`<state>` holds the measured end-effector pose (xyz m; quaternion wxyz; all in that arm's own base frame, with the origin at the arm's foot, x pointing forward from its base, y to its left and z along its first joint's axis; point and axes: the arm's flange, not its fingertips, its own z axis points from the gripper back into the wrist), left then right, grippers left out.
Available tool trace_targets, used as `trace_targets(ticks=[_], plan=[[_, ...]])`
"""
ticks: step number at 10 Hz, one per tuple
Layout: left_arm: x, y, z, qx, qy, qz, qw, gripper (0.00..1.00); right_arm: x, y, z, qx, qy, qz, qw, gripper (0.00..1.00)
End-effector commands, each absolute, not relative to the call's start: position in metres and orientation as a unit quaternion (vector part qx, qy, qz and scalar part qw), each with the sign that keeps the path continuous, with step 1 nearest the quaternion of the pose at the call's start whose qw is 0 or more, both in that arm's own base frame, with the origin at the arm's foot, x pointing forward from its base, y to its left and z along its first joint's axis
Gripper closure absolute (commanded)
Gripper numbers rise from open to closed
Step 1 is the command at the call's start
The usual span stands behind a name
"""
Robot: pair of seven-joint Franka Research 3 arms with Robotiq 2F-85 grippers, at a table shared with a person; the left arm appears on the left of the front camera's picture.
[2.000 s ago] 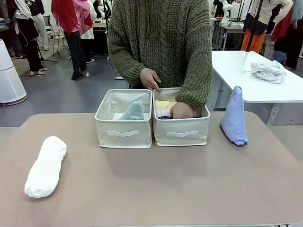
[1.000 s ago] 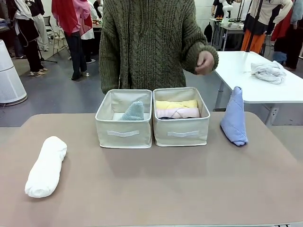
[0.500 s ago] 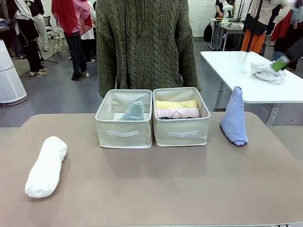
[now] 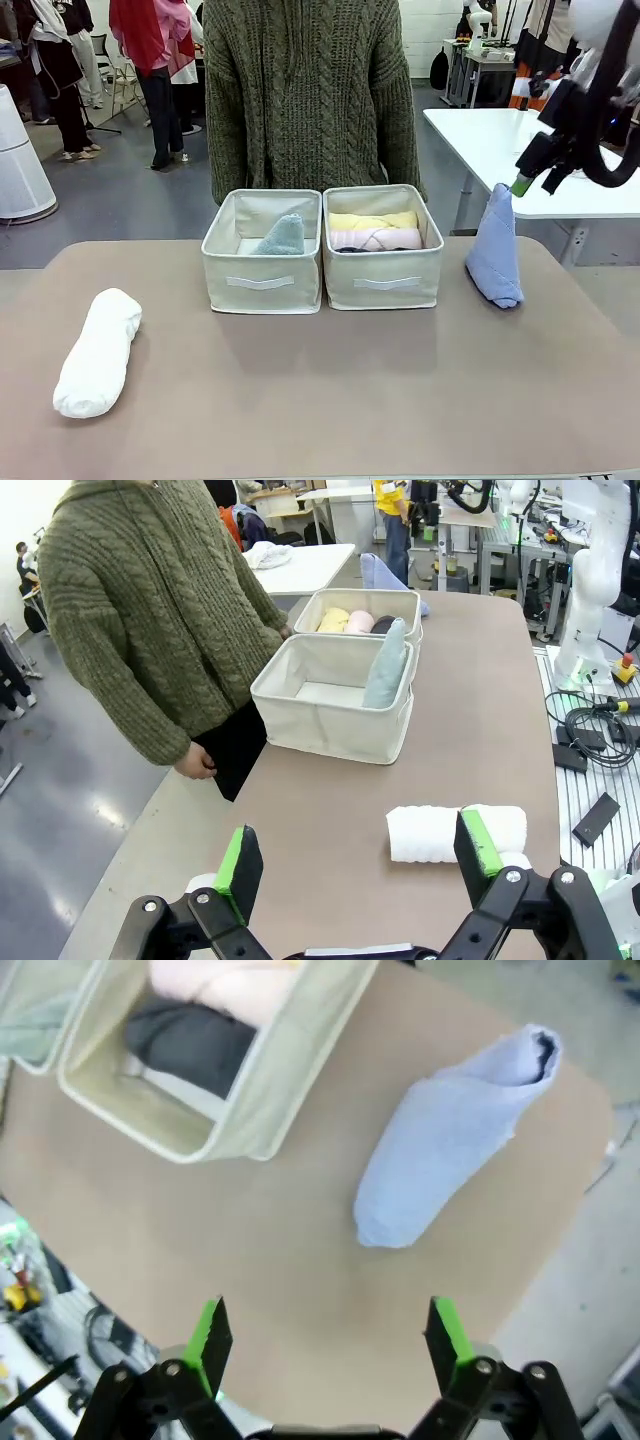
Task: Sort the towels based on their folding style.
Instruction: Pick up another triangle-folded towel from the table and place it in the left Fabric basket.
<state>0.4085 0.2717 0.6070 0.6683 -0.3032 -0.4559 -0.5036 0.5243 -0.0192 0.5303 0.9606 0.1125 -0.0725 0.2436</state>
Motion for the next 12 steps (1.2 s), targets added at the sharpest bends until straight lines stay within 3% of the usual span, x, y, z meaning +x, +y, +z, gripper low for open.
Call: trace_targets(ticks=[1,2,6,7,12], plan=[[0.407,0.272,0.608,-0.302,-0.457,-0.504,0.668,0.00,0.533,-0.030,0.547,0.159,-0.079,0.259,0.950,0.00],[0.407,0.272,0.608,-0.302,-0.457,-0.504,0.668,0.00,0.524,-0.019,0.530,0.113,-0.072,0.244,0.961,0.00],[0.407,0.272,0.608,-0.302,-0.457,-0.504,0.668,0.00,0.524,-0.019,0.530,0.113,-0.072,0.244,0.961,0.00],[0.407,0.272,0.608,-0.302,-0.457,-0.504,0.668,0.00,0.531,-0.022,0.535,0.121,-0.076,0.248,0.958,0.00],[0.407,0.272,0.608,-0.302,-0.457,-0.504,0.668,0.00,0.594,0.002,0.491,0.005,-0.096,0.151,0.984,0.00]])
